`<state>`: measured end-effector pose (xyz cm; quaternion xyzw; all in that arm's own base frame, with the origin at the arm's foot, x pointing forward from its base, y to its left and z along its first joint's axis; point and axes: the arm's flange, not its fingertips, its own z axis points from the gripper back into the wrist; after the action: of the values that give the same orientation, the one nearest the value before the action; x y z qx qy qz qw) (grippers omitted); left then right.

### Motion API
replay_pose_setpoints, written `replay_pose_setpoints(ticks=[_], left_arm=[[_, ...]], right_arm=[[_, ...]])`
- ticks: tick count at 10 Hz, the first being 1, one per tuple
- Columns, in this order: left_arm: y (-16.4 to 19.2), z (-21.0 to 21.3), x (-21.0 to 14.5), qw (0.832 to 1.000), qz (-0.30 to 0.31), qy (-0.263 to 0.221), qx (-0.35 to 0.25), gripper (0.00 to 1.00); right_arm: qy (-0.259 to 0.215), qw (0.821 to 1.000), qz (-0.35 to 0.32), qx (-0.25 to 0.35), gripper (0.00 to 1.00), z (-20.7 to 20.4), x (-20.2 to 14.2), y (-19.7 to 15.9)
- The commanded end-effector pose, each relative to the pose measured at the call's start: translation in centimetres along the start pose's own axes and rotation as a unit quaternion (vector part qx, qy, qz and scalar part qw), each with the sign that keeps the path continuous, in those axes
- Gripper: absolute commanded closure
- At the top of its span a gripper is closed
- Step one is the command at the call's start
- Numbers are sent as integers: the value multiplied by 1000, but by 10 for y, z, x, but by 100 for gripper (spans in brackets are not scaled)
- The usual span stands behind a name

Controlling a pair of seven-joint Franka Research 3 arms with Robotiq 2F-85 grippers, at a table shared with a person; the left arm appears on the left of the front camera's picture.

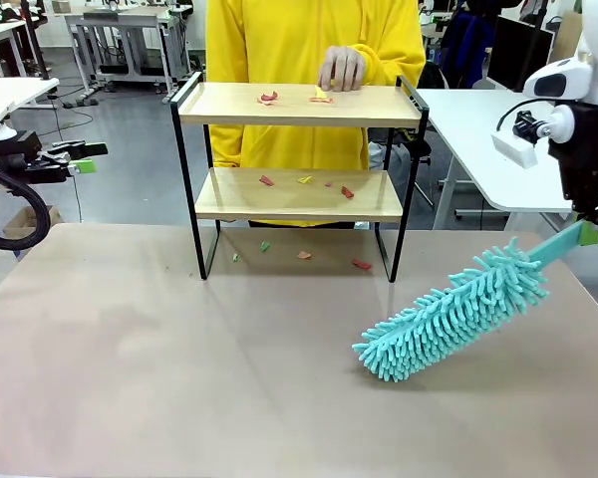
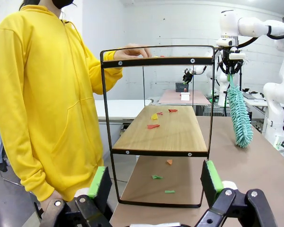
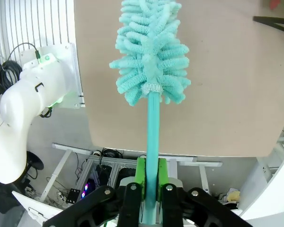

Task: Clean the shelf.
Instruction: Clean the specific section of the Shelf indicated by the human with the Duster.

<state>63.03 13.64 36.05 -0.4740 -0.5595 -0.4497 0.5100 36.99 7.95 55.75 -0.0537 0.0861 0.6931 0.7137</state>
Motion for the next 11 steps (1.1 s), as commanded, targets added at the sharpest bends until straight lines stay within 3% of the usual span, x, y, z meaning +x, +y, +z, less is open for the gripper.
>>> replay_pose_setpoints(ticks=[1, 11], left_arm=[[-2, 0, 3, 1000, -6, -1, -1, 0], [-2, 0, 3, 1000, -6, -1, -1, 0]], right_arm=[[0, 1000, -3, -2, 87, 3, -3, 0], [0, 1000, -3, -2, 87, 3, -3, 0]])
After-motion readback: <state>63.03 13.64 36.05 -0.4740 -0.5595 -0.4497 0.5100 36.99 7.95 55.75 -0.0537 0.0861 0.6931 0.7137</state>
